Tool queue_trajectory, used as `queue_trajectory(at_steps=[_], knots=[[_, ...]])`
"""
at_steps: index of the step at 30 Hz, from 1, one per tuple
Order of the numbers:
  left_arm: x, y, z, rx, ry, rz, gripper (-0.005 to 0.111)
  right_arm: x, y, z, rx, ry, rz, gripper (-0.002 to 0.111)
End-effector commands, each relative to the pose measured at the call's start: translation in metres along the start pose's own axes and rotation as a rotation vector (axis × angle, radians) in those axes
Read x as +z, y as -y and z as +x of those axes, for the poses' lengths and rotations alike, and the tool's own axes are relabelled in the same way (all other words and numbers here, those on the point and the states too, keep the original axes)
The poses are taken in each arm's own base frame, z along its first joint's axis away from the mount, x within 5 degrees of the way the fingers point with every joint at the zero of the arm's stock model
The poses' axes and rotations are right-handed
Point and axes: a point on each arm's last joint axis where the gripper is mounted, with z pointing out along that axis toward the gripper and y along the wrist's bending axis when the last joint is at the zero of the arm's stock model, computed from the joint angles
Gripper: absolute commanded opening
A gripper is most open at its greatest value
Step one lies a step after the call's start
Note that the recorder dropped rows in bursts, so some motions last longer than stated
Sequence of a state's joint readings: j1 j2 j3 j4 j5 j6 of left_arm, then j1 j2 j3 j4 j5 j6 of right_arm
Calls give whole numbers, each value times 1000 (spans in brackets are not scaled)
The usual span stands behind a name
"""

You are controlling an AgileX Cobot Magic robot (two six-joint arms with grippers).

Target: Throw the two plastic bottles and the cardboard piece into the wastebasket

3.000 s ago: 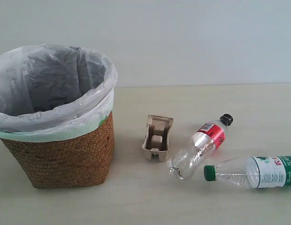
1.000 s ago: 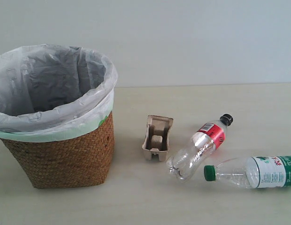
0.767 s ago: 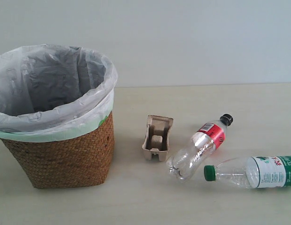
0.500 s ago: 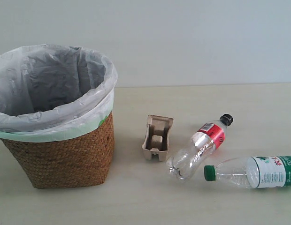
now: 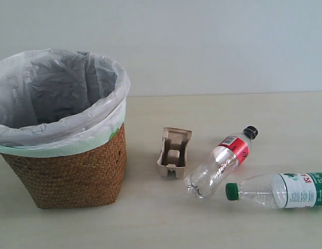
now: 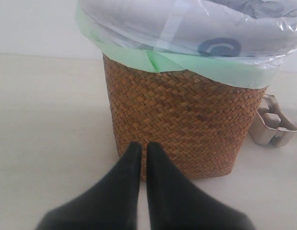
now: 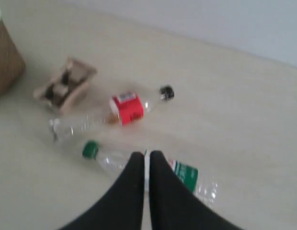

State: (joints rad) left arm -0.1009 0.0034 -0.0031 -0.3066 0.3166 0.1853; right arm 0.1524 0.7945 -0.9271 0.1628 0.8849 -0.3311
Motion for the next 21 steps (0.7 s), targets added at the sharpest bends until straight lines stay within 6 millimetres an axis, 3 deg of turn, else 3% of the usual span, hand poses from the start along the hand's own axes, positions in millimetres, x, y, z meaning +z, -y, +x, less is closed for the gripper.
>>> queue_trajectory(at_steps=[1, 6, 10, 13, 18, 21], knots=[[0, 0, 1, -13, 3, -3, 4, 34, 11, -9, -260, -332, -79, 0], [0, 0, 1, -13, 3, -3, 4, 80, 33, -5, -427, -541, -21, 0], [0, 0, 1, -13, 3, -3, 4, 116, 38, 4, -548, -659, -99, 1], [0, 0, 1, -13, 3, -3, 4, 143, 38, 11, -541, -713, -144, 13], [0, 0, 1, -13, 3, -3, 4, 188, 25, 20, -664, -788, -174, 53], [0, 0, 1, -13, 3, -3, 4, 209, 15, 26, -753, -833, -169, 56]])
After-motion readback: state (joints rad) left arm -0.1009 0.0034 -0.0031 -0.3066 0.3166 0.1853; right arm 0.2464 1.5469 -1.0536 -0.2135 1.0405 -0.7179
